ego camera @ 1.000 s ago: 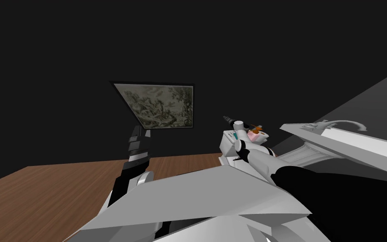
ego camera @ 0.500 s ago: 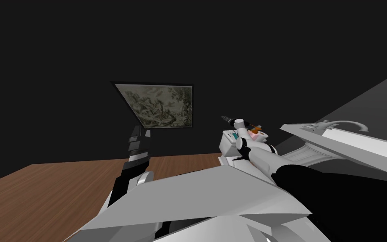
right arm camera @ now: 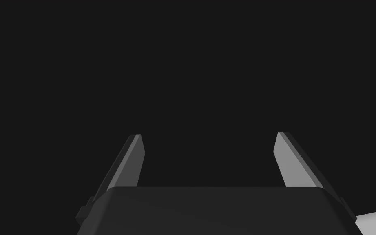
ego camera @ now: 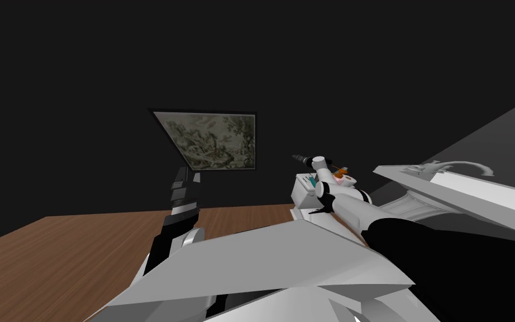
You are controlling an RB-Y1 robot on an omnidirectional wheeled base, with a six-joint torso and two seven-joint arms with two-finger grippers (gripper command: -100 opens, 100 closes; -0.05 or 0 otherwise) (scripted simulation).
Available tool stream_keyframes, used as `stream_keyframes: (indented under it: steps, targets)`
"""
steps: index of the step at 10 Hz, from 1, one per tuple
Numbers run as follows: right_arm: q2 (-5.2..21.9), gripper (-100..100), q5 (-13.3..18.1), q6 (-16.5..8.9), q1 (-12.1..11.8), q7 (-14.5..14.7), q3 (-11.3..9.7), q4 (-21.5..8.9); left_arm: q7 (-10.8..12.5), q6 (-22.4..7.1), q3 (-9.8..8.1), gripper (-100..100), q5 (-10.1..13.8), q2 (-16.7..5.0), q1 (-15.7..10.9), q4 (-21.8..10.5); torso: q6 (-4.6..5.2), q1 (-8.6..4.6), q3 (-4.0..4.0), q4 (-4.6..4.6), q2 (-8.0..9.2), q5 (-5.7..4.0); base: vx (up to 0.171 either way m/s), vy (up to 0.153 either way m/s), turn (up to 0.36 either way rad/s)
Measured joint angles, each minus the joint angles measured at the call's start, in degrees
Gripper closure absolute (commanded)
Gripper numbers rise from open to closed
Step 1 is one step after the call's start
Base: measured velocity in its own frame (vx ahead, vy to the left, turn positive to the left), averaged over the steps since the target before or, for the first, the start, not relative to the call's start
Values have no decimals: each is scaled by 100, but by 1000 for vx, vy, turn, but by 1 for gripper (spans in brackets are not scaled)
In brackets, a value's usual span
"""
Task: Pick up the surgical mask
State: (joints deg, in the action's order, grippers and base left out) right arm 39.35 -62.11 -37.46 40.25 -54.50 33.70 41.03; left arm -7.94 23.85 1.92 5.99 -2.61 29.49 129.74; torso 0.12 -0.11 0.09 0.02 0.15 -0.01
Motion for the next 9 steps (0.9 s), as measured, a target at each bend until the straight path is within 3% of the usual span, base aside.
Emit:
stream_keyframes:
  steps: [5,8,9]
  targets:
    - [208,-100,116,-774,171,49,-151,-233,0,0,0,0,0,0,0,0,1,4,-2,-1,-4,-1,0,-26,14]
    - [297,-100,275,-1263,158,-91,-270,-136,0,0,0,0,0,0,0,0,1,1,-3,-2,-4,-2,-1,-39,15]
    - [382,-100,325,-1428,223,-94,-324,-237,0,0,0,0,0,0,0,0,1,-7,-1,-1,-1,-2,-3,-47,18]
